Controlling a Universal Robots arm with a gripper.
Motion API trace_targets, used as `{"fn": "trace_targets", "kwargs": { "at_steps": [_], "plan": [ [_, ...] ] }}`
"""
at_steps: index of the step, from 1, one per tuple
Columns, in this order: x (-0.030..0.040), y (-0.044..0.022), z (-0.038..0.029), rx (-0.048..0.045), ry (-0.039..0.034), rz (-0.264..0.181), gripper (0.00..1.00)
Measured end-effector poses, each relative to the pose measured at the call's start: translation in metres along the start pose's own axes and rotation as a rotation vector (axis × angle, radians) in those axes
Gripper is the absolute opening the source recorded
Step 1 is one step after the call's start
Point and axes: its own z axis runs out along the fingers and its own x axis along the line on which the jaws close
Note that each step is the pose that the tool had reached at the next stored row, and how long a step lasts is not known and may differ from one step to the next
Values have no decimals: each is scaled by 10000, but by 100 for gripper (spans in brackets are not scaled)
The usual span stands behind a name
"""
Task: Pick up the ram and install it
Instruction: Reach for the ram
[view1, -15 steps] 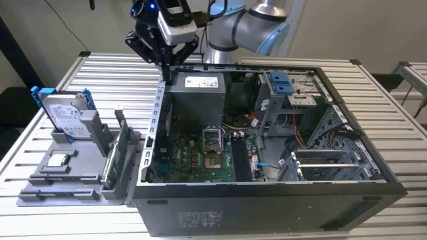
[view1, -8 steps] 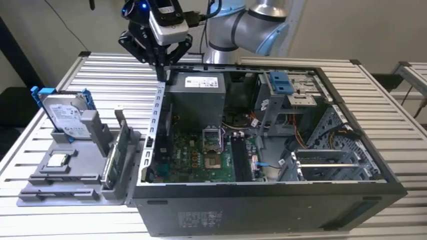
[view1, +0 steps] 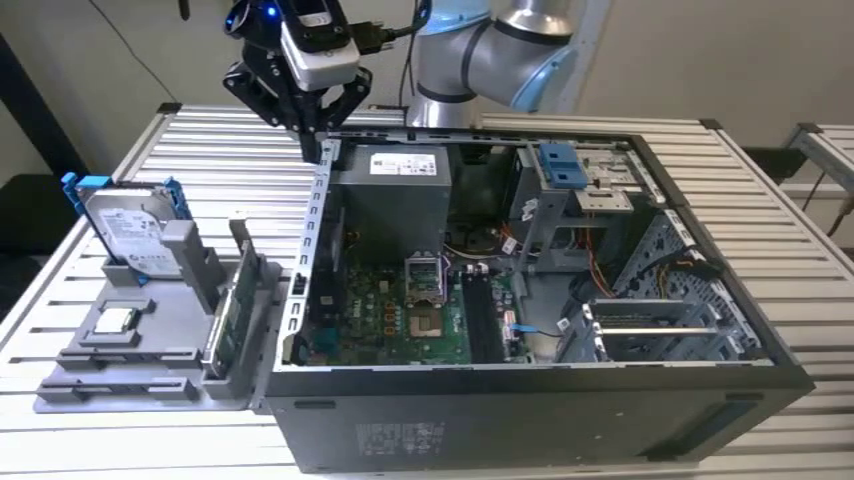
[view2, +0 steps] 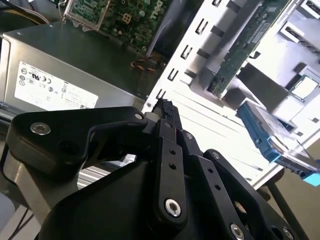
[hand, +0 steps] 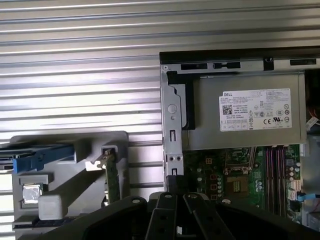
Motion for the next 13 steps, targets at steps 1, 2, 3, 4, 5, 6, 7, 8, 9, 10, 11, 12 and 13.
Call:
{"fn": "trace_targets", "kwargs": {
  "at_steps": [1,2,3,4,5,6,7,8,9,10,11,12,13],
  "plan": [
    [12,-1,0,1,1,0,11],
    [24,-2,0,0,0,0,11],
    [37,-3,1,0,0,0,11],
    [50,-3,0,1,0,1,11],
    [63,-5,1,0,0,0,11],
    [77,-6,1,0,-1,0,11],
    [91,-6,1,0,0,0,11],
    [103,-7,1,0,0,0,11],
    [115,-8,1,0,0,1,11],
    [130,-9,1,0,0,1,11],
    [143,-10,2,0,0,0,11],
    [156,-11,2,0,0,0,11],
    [168,-12,2,0,0,0,11]
  ]
}}
